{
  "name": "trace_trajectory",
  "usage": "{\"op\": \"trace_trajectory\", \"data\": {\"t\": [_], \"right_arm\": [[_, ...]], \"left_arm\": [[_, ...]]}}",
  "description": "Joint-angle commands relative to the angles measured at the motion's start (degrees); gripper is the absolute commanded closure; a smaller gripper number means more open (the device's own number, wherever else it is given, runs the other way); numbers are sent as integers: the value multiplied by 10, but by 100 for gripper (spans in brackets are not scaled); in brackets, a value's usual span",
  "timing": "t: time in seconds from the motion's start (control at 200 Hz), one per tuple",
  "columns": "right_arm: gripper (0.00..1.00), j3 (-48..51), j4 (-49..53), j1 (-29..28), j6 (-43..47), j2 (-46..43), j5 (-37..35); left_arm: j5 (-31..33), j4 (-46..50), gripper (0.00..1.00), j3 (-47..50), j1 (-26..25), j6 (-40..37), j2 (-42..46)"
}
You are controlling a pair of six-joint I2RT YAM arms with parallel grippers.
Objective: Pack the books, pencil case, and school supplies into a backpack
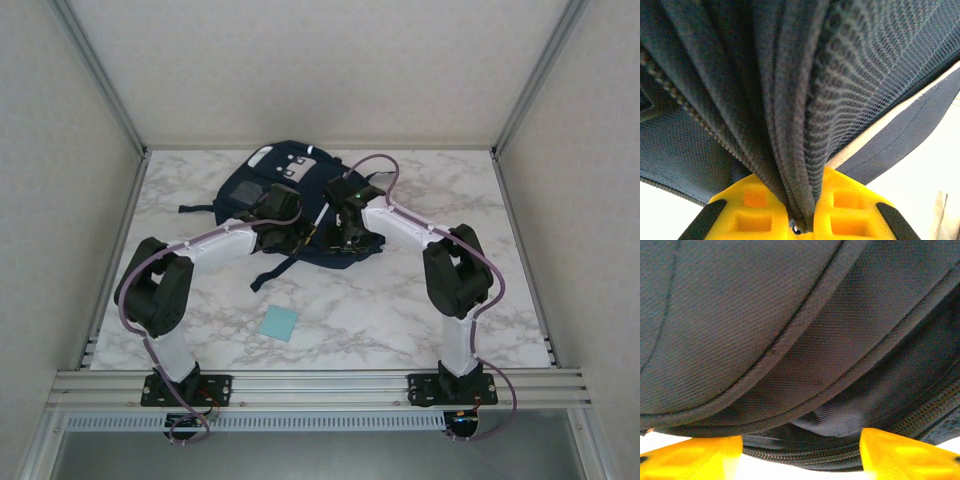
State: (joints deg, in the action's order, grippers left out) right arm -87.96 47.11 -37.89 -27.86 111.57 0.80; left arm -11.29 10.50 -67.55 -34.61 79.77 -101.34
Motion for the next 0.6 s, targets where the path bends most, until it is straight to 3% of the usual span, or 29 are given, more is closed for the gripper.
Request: {"op": "trace_trajectory", "data": {"t": [0.0, 0.1, 0.3, 0.596], "right_arm": [[29, 20, -60, 1, -31, -45, 21], [25, 36, -79, 1, -33, -53, 24], [26, 27, -84, -3, -40, -16, 0], [61, 32, -55, -3, -25, 0, -39]], "left_arm": [[-8, -13, 100, -19, 3, 14, 39], [-11, -14, 100, -22, 3, 15, 38], [-17, -13, 100, -29, 3, 16, 39], [-15, -11, 100, -28, 15, 14, 51]]}}
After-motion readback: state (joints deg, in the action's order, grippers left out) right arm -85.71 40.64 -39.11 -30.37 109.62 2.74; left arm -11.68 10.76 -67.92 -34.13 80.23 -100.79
